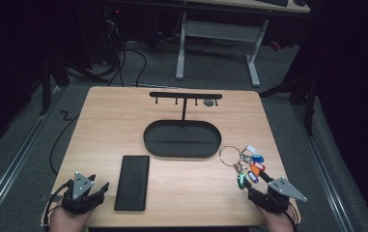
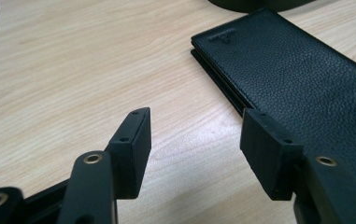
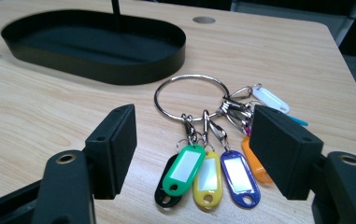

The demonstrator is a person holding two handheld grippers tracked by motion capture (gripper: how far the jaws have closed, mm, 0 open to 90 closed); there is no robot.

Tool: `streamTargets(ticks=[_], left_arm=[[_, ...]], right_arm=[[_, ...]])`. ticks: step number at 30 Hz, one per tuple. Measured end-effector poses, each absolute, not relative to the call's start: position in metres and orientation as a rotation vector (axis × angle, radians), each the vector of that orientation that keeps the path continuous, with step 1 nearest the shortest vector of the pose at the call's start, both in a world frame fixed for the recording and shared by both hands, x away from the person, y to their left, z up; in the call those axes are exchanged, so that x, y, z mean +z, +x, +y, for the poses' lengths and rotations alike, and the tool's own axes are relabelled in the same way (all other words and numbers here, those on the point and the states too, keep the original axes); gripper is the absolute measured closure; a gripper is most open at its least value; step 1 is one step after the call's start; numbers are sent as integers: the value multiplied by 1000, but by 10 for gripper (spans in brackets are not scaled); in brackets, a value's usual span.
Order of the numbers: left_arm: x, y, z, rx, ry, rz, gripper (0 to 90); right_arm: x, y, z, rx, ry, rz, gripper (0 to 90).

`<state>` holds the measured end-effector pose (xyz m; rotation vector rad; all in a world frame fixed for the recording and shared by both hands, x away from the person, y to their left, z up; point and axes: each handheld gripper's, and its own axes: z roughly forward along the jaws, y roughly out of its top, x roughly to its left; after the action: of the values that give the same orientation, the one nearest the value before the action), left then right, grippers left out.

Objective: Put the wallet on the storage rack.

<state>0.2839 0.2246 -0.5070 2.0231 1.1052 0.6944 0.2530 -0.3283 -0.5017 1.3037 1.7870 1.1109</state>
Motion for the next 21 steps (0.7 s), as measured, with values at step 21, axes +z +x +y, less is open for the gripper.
streamTargets(ticks=[21], left_arm=[[-513, 283, 210, 685, 2105, 1035, 439]], right_arm=[[-508, 258, -330, 1099, 1300, 1824, 325]])
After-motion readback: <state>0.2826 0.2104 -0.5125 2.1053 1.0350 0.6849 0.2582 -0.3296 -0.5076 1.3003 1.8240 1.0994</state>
